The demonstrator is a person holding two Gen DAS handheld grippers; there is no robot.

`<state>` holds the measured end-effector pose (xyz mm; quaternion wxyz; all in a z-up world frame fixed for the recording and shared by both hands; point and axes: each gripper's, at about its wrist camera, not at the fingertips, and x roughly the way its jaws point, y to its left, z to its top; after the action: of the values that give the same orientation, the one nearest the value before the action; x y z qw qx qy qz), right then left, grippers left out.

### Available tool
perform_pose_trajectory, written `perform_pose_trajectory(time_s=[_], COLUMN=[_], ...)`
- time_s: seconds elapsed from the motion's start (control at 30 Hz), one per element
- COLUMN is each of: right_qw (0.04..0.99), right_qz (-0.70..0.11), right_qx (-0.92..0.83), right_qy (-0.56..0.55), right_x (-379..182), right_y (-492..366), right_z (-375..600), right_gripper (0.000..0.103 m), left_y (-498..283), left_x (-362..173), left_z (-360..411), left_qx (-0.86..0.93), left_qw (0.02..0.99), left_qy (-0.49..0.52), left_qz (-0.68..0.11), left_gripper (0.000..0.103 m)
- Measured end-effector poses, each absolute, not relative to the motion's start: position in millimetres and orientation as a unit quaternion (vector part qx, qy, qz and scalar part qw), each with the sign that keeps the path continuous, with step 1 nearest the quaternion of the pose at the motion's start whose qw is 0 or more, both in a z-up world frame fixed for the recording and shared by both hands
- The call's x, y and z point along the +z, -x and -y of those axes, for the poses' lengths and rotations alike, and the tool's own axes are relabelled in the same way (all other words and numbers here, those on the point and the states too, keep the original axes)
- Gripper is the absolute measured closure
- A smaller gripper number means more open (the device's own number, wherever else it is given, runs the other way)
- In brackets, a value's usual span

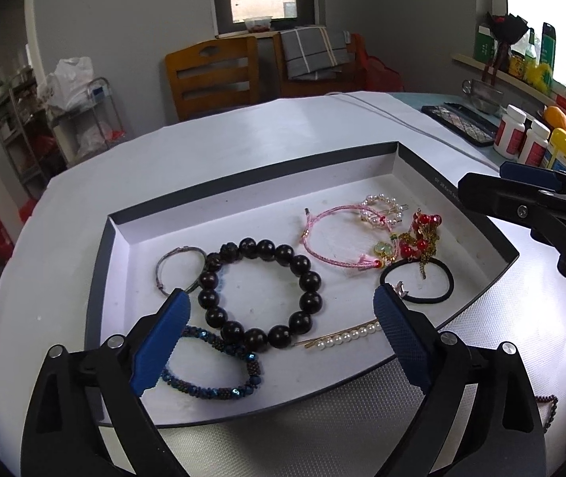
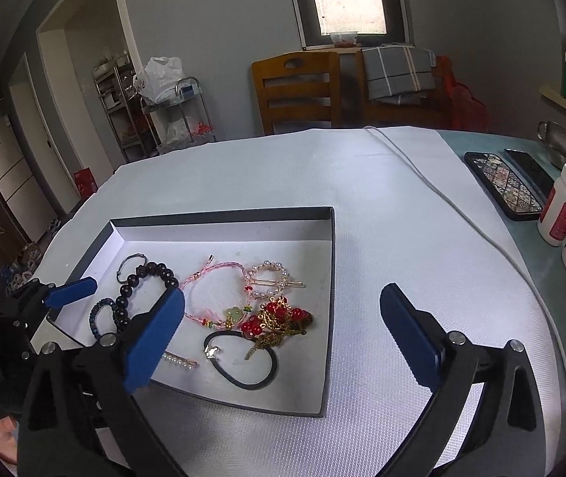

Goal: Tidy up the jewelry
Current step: 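Withdraw both tools from the box toward the silver bangle and dark red bead bracelet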

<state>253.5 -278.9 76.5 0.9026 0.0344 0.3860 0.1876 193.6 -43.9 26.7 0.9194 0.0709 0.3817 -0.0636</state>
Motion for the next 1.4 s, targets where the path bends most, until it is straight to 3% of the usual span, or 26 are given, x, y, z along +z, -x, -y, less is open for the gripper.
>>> perform_pose_trajectory(time_s=[0.53, 0.97, 1.4], right_qw=[0.925, 0.907, 0.877], right_qz=[-0.344, -0.384, -0.434], right_qx=[0.162, 0.17, 0.205], right_qy=[-0.008, 0.006, 0.037], right_x=[129.5, 96.8, 54.0], right_y=[-183.5, -114.0, -81.9], right_z=[315.6, 354.5, 354.9], right_gripper=[0.006, 0.006, 0.006], left_y=[-130.5, -58.8, -48.6], left_x=[53.1, 32.6, 3.5], left_z=[20.7, 72.8, 123.6], left_qx=[-0.061, -0.17, -0.238], left_qw=[0.924, 0.897, 0.868], left_qy=[-0.05, -0.093, -0.152], left_qz=[-0.374, -0.397, -0.409], left_gripper=[0.007, 0.006, 0.01])
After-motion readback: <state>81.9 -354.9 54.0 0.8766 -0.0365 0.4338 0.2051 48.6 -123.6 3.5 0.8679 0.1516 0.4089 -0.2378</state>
